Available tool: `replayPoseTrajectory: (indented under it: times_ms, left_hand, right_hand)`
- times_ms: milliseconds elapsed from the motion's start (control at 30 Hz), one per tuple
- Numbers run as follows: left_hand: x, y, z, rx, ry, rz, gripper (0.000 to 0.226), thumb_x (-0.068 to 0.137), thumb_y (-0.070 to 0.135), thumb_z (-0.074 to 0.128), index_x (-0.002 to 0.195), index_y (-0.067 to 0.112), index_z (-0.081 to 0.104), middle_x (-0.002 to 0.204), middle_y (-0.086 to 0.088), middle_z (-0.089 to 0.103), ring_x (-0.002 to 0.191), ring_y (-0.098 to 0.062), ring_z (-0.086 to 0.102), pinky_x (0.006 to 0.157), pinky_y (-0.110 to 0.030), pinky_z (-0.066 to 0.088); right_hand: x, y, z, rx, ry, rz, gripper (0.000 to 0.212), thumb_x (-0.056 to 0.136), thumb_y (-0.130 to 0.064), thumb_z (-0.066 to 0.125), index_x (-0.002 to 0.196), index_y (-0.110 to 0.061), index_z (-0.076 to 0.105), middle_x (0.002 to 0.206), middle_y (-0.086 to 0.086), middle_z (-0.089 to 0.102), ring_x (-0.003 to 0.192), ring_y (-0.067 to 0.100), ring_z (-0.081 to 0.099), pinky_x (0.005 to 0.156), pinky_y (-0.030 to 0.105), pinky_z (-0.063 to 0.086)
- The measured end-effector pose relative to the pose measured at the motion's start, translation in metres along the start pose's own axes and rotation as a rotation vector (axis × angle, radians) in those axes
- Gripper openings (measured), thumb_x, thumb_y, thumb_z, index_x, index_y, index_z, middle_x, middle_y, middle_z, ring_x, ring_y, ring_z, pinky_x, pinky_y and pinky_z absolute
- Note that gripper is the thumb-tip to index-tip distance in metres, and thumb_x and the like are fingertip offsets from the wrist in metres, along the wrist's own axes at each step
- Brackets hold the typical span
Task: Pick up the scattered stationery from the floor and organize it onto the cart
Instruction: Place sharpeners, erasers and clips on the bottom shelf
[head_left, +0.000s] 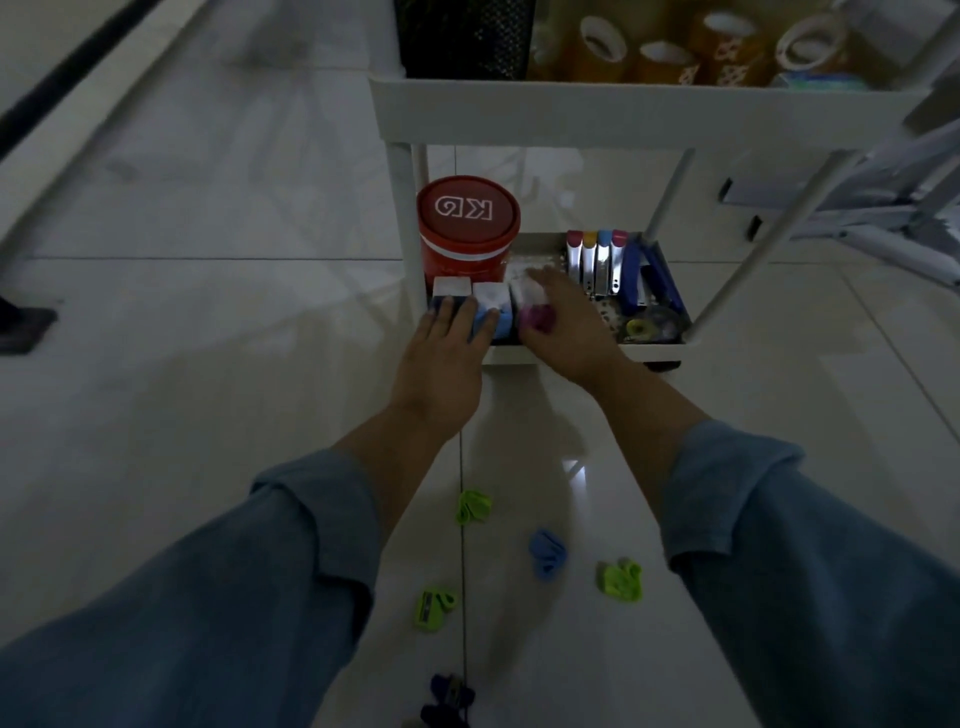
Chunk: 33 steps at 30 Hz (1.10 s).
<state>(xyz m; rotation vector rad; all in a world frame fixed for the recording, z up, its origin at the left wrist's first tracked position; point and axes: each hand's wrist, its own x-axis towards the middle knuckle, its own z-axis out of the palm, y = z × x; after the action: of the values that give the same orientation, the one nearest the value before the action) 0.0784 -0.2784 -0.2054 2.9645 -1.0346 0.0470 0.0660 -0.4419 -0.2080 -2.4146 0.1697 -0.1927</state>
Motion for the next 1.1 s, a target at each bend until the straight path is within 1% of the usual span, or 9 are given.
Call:
replayPoseTrajectory:
  times_ms: [167,300,433,567,667,767,900,1000,1100]
  left_hand:
    - [0.0,0.003,-0.001,0.001,-0.007,-0.013,0.062,0.097,0.017,0.035,0.15,0.016,0.003,0.157,-0.011,0.007,0.145,-0.032,0.004,0.119,-0.038,0.001]
    - [0.0,0.006,0.002,-0.039,-0.048,-0.04,0.066,0.097,0.017,0.038,0.15,0.017,-0.001,0.158,-0.011,0.001,0.146,-0.032,-0.001,0.119,-0.039,0.003]
    - [0.0,0.008,-0.002,-0.067,-0.083,-0.06,0.07,0.095,0.017,0.041,0.15,0.018,-0.003,0.158,-0.011,-0.003,0.146,-0.032,-0.003,0.119,-0.039,0.003]
    - [-0.005,0.015,-0.011,-0.294,-0.11,-0.147,0.073,0.092,0.01,0.046,0.15,0.022,0.002,0.158,-0.008,-0.008,0.146,-0.029,0.005,0.119,-0.037,0.017]
    - [-0.018,0.022,-0.015,-0.468,-0.051,-0.195,0.071,0.093,0.006,0.045,0.151,0.023,0.007,0.158,-0.008,-0.008,0.143,-0.03,0.018,0.114,-0.039,0.028]
    - [-0.049,0.026,-0.02,-0.642,-0.001,-0.252,0.063,0.095,0.008,0.042,0.149,0.021,0.013,0.159,-0.008,0.0,0.141,-0.026,0.025,0.111,-0.035,0.032]
    - [-0.109,0.018,-0.01,-0.743,0.043,-0.402,0.056,0.095,0.009,0.042,0.148,0.016,0.022,0.155,-0.008,0.02,0.142,-0.021,0.023,0.112,-0.028,0.023]
    - [-0.153,0.008,0.002,-0.773,0.05,-0.519,0.053,0.096,0.008,0.042,0.146,0.014,0.027,0.151,-0.01,0.03,0.138,-0.022,0.03,0.112,-0.028,0.024]
    - [-0.198,0.009,0.014,-0.746,0.055,-0.624,0.05,0.094,0.007,0.045,0.143,0.01,0.033,0.147,-0.012,0.035,0.135,-0.026,0.033,0.113,-0.031,0.023]
  right_hand:
    - [-0.002,-0.005,0.01,0.079,0.123,0.196,0.049,0.094,-0.024,0.051,0.138,-0.003,0.039,0.138,0.015,0.048,0.125,0.026,0.046,0.103,0.031,0.036]
    - [-0.006,-0.004,0.013,0.11,0.138,0.208,0.048,0.095,-0.013,0.048,0.14,-0.004,0.037,0.141,0.015,0.044,0.13,0.026,0.042,0.107,0.03,0.031]
    - [-0.006,-0.005,0.008,0.113,0.073,0.22,0.048,0.097,-0.015,0.044,0.143,-0.007,0.032,0.145,0.012,0.04,0.133,0.023,0.038,0.108,0.026,0.027]
    - [-0.016,-0.012,0.006,0.159,0.063,0.192,0.051,0.098,-0.016,0.042,0.145,-0.007,0.026,0.148,0.013,0.036,0.136,0.024,0.035,0.106,0.02,0.023]
    - [-0.033,-0.02,0.005,0.246,0.25,0.135,0.048,0.094,-0.021,0.044,0.138,-0.002,0.038,0.14,0.015,0.044,0.13,0.022,0.042,0.11,0.028,0.031]
    - [-0.066,-0.035,0.008,0.294,0.382,0.123,0.035,0.095,-0.011,0.046,0.129,-0.002,0.048,0.129,0.012,0.051,0.117,0.014,0.046,0.098,0.019,0.037]
    - [-0.124,-0.044,0.032,0.356,0.29,0.148,0.024,0.094,-0.005,0.047,0.113,-0.006,0.06,0.113,0.007,0.058,0.1,0.011,0.052,0.074,0.0,0.039]
    - [-0.166,-0.045,0.057,0.326,0.164,0.11,0.022,0.09,-0.004,0.049,0.106,-0.005,0.064,0.105,0.007,0.061,0.095,0.012,0.054,0.078,0.011,0.041]
    - [-0.212,-0.043,0.079,0.184,0.072,0.044,0.027,0.083,-0.007,0.047,0.102,-0.002,0.065,0.101,0.015,0.063,0.094,0.025,0.057,0.081,0.016,0.035]
